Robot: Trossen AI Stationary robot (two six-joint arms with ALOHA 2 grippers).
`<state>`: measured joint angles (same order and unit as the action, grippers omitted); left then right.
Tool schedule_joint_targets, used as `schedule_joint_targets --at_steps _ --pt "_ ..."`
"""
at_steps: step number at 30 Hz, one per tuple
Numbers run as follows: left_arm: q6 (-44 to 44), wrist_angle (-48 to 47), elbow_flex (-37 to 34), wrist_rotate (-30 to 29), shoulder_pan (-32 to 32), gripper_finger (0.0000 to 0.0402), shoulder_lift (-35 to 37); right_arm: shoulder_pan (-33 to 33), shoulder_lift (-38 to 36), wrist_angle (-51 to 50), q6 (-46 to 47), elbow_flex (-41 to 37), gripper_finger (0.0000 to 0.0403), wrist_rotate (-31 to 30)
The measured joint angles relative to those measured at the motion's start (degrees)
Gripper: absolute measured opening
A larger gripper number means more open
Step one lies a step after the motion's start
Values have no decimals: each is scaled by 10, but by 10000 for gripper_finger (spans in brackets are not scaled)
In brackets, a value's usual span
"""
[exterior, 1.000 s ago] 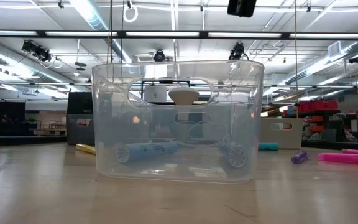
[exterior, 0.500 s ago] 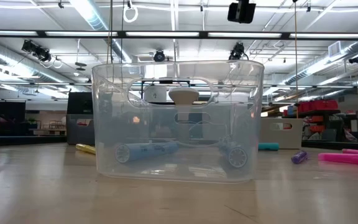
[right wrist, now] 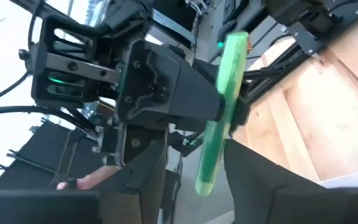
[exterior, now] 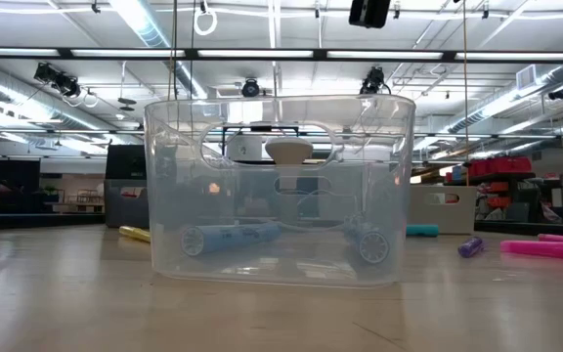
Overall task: Pick & Place Markers
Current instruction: Put the green pen into the gray bin
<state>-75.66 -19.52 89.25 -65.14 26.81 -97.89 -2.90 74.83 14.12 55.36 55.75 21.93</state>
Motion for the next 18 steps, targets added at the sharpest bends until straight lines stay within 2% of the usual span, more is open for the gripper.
schedule_joint_targets --at_steps 11,18 --pt "0 1 0 7 0 45 0 -2 1 1 11 -1 135 -12" --pt "0 -1 0 11 0 45 1 -2 21 25 17 -1 130 -9"
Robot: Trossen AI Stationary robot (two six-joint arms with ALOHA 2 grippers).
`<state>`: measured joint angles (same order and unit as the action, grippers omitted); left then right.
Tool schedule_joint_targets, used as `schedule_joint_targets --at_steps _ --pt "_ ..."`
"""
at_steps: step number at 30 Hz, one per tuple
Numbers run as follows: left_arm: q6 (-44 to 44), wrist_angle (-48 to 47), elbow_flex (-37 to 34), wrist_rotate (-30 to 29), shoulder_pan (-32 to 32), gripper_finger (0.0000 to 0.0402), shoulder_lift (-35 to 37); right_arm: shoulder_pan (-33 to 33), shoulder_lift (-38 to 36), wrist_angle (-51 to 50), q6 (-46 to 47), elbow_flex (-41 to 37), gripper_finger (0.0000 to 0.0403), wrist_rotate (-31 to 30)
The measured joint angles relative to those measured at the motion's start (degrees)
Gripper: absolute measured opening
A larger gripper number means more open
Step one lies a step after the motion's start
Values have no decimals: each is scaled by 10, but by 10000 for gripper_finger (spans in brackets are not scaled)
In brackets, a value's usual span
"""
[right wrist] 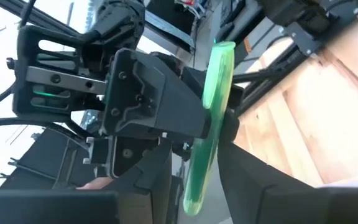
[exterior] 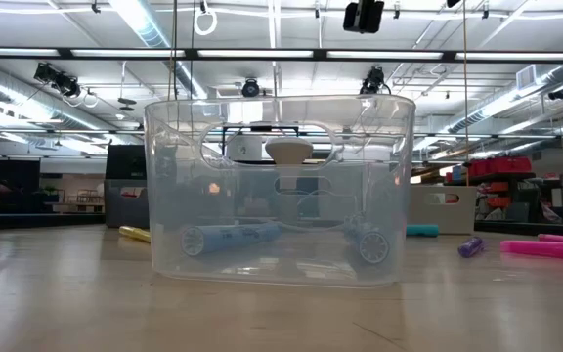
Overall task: Pick & Place Markers
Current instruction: Put the green pen into the gray bin
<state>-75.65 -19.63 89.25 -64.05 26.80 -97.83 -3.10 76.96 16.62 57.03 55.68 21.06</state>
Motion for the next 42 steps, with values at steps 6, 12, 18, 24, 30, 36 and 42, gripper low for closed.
schedule_joint_targets --at_steps 6,12,18,24,30,36,42 --pt "1 -5 0 -13 -3 45 0 0 10 12 12 0 130 11" --pt "0 -9 0 -15 -3 47 0 0 10 9 23 0 129 32" --pt "1 -8 0 -2 -3 46 0 1 10 8 22 0 83 24" --pt "-4 -14 0 -5 -3 49 0 1 10 5 13 -1 22 13" --pt "19 -9 0 -30 -3 69 0 2 8 7 -13 -1 22 -4" --pt "124 -13 0 -36 2 114 0 13 -21 -55 -56 0 22 -58" --pt "219 -50 0 -38 9 138 0 36 -71 -174 -99 0 22 -146"
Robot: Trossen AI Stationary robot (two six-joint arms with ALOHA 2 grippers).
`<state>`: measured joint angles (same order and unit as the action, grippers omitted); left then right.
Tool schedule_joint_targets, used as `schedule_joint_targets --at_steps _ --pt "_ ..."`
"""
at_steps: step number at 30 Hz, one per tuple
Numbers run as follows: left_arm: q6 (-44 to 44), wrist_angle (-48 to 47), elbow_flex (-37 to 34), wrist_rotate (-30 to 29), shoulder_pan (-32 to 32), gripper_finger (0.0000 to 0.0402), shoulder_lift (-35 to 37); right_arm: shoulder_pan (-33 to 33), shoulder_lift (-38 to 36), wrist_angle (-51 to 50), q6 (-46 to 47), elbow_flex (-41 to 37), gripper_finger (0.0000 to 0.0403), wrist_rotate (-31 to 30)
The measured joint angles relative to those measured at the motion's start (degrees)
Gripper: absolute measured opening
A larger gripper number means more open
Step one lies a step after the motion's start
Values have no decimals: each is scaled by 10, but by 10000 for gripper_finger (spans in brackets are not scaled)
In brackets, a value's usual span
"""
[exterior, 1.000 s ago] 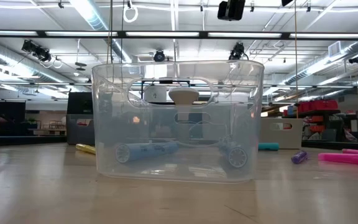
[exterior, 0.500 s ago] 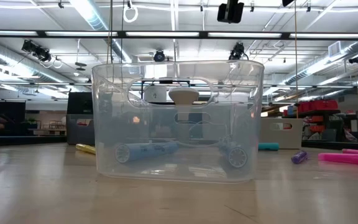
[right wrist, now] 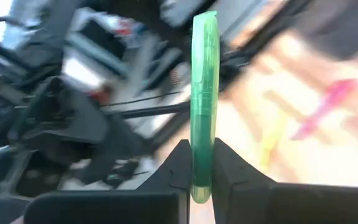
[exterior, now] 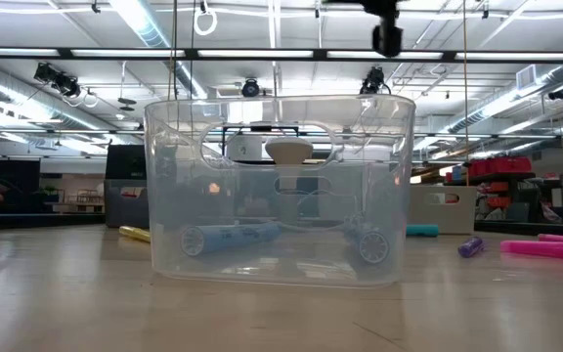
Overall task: Pick & Place Markers
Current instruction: Put the green pen into the gray bin
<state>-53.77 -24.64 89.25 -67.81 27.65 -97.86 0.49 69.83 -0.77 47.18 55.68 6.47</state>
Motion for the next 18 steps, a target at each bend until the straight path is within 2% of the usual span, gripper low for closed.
schedule_joint_targets --at_steps 9,18 --pt "140 -103 0 -13 -10 146 0 42 -79 -230 -47 1 22 -181" --pt "161 -112 0 -13 -12 147 0 71 -130 -439 -37 1 21 -358"
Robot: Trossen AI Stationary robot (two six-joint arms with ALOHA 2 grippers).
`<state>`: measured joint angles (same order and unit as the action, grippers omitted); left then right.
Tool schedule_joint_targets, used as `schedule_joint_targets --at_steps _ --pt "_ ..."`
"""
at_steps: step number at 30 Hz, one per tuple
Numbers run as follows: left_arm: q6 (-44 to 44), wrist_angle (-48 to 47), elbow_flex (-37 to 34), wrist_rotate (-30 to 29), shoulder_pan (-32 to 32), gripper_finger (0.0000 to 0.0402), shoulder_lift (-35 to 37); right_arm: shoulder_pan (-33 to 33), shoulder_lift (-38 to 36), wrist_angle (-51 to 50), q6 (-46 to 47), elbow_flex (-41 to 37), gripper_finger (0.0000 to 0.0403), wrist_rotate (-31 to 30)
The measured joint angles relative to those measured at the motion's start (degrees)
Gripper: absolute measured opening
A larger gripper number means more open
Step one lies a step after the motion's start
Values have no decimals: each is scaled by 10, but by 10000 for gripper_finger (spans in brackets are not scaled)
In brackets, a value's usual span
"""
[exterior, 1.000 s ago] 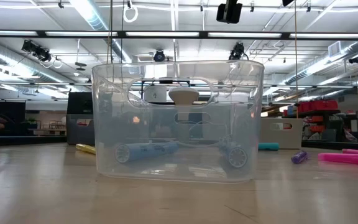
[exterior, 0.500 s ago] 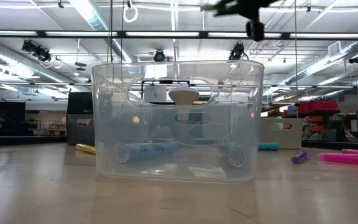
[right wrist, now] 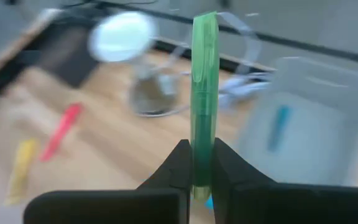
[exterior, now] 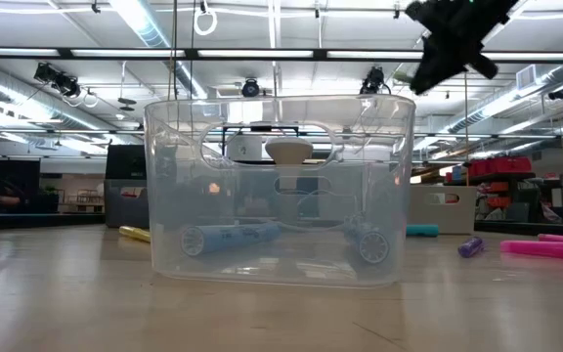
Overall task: Pick & Place Markers
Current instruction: Put the green pen into the gray bin
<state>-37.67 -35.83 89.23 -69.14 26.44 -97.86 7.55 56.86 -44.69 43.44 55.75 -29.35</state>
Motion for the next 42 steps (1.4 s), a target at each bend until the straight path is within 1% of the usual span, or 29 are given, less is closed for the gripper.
schedule_joint_targets --at_steps 5,7,10,14,18,22,24,27,32,38,42 --pt "0 0 0 0 0 147 0 14 -4 -96 33 0 21 -72" --pt "-1 0 0 0 0 147 0 20 -4 -120 45 0 21 -86" --pt "-4 1 0 0 0 147 0 32 -2 -129 56 0 21 -91" --pt "-4 1 0 0 0 147 0 62 7 -116 54 0 21 -64" --pt "-4 2 0 0 0 147 0 118 28 -101 28 0 21 -39" --pt "-4 3 0 12 -2 147 0 183 64 -62 -11 2 21 20" --pt "-1 4 0 21 -5 147 0 213 89 -54 -25 16 21 39" --pt "0 5 0 25 -8 147 0 247 128 -58 -47 48 21 48" --pt "0 5 0 27 -13 147 0 286 186 -90 -66 127 21 61" --pt "1 5 0 29 -13 147 0 312 241 -162 -75 236 21 67" --pt "11 5 0 29 -13 147 0 325 261 -200 -74 276 22 92"
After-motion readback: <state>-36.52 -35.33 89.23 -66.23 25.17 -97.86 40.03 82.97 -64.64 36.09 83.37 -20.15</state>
